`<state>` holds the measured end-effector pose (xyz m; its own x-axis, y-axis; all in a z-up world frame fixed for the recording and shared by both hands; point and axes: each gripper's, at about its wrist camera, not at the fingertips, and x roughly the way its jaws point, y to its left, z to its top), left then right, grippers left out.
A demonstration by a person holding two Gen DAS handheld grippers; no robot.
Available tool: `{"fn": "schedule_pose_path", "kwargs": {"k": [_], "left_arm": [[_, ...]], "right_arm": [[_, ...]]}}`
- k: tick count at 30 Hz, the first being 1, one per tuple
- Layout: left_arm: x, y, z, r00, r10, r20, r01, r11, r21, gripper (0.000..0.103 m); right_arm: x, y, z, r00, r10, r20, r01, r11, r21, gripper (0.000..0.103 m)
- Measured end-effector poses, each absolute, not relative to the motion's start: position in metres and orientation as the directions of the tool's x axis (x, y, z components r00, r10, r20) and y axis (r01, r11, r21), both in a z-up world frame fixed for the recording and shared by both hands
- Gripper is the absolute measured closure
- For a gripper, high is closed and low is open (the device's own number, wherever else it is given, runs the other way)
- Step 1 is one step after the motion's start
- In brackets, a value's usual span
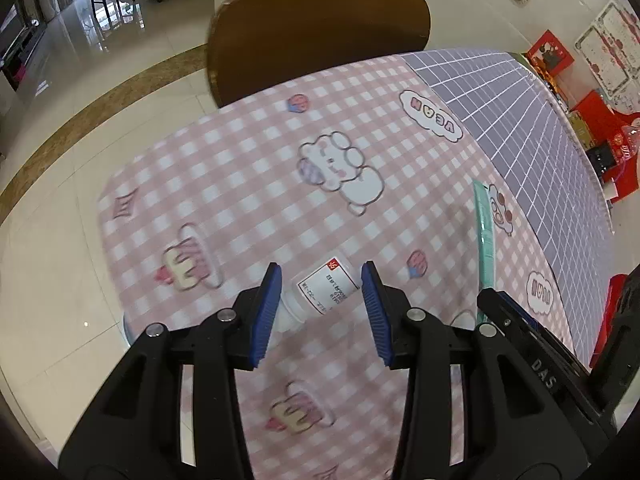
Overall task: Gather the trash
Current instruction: 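Carry the white bottle and teal tube over the blue bucket with both grippers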
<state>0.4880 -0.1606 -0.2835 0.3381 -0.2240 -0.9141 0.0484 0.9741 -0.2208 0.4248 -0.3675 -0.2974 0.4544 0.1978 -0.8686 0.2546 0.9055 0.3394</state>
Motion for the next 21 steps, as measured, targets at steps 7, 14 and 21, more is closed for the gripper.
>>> {"fn": "schedule_pose_path", "kwargs": {"k": [7, 14, 21], "left_arm": [[0.451, -0.089, -0.273, 0.364, -0.209, -0.908, 0.01, 0.975, -0.22, 0.062], [0.403, 0.015, -0.276, 0.357, -0.14, -0.923, -0.1, 0.977, -0.186, 0.062], [0.371, 0.099, -0.294, 0.308, -0.1, -0.946, -0.211, 0.962, -0.171, 0.062]], "right_arm": [[0.4, -0.277, -0.272, 0.441, 0.305, -0.844, 0.095, 0.919, 0.382, 0.077], [0.375, -0.166, -0.268, 0.355, 0.446, -0.822, -0.037, 0.885, 0.464, 0.077], [0.352, -0.068, -0.28, 0.196, 0.575, -0.794, -0.106, 0.818, 0.566, 0.077]]}}
